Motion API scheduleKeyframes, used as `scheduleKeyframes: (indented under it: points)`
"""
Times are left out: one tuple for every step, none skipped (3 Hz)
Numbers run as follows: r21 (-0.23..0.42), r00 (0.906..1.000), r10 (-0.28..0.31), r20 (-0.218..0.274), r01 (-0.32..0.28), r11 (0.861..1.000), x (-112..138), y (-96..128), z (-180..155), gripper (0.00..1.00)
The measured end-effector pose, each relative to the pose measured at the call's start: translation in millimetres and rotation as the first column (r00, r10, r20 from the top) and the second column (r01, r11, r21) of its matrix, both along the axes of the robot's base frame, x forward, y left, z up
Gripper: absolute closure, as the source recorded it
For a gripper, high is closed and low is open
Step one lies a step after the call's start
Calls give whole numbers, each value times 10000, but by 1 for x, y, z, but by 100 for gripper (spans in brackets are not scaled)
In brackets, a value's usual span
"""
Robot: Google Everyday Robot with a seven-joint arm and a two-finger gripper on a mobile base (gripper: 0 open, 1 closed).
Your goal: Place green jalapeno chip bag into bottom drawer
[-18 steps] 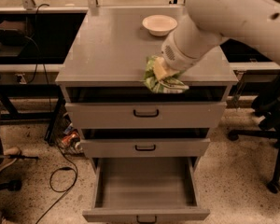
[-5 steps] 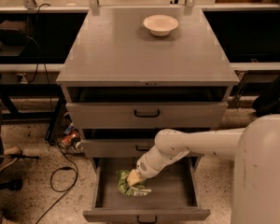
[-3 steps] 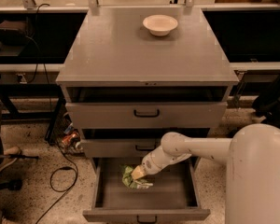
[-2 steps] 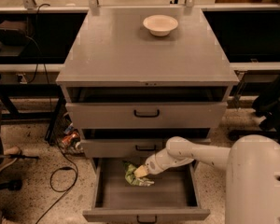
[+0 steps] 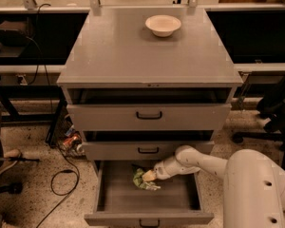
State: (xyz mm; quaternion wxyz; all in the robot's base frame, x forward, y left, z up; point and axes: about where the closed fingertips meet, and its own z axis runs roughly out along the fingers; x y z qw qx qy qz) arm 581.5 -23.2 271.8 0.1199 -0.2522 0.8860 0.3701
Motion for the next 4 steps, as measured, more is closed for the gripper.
scheduleKeyframes:
  points:
    - [10,9989,-343,-319,344,9994,3,-16,-19,63]
    - [-181,9951,-619,-773,607,9980,-1,-32,-39,38]
    - [-361,9901,-857,-1114,822,9960,-7,-47,-52,15]
    - [-435,9871,-1191,-1073,1151,9924,-11,-67,-48,0]
